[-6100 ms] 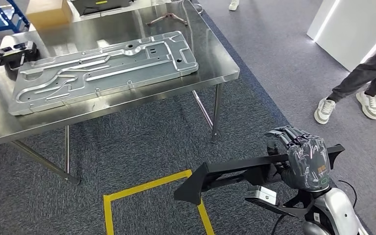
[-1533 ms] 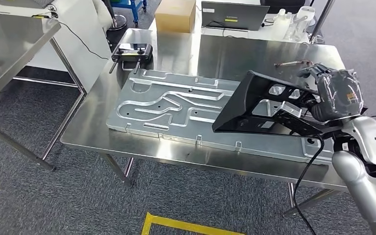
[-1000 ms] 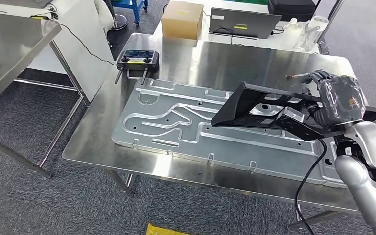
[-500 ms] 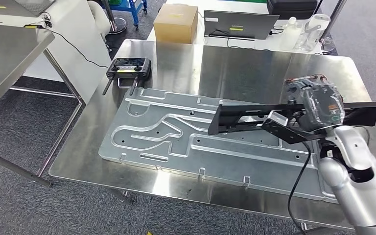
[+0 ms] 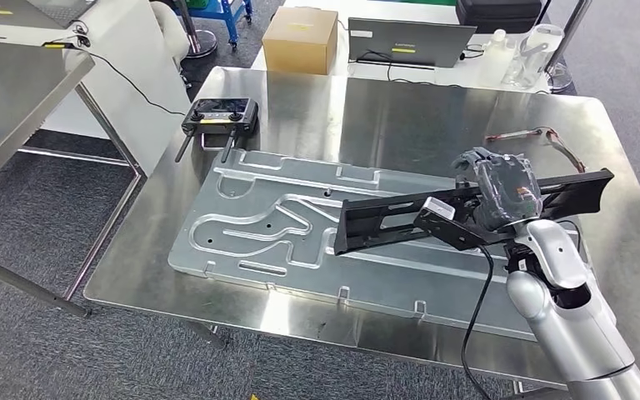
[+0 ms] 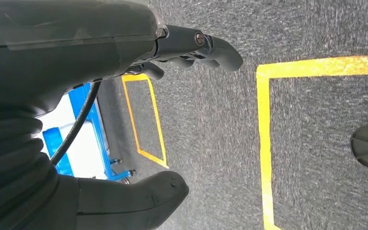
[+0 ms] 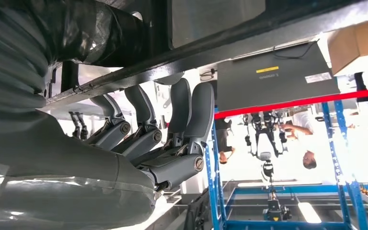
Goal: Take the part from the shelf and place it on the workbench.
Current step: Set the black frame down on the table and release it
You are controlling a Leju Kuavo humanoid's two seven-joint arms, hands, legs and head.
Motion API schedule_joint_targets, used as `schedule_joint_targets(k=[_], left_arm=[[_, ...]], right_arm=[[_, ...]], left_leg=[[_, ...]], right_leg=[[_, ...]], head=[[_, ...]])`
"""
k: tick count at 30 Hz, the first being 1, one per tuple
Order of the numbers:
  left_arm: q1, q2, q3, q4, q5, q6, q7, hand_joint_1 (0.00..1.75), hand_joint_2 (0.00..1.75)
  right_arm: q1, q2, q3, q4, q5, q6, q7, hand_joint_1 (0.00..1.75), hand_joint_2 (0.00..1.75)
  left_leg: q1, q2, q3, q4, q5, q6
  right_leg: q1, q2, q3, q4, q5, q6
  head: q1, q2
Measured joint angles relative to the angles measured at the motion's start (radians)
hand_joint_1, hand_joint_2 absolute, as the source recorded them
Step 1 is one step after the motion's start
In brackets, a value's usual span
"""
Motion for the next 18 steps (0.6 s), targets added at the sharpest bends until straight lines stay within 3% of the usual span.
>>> schedule_joint_targets(k=[18], left_arm=[[-0.002,0.005,0.003,0.0,-0.006,-0.003,-0.016,0.0,1.75]], right_arm=[[-0.064,0.037,0.044,0.05,-0.018,0.028,0.016,1.75,1.75]], left_leg=[[-0.001,0.0,0.004,0.001,-0.001,-0.002]], right_leg=[[-0.001,0.0,0.006,-0.004,0.0,0.0]], head=[[0.0,0.0]])
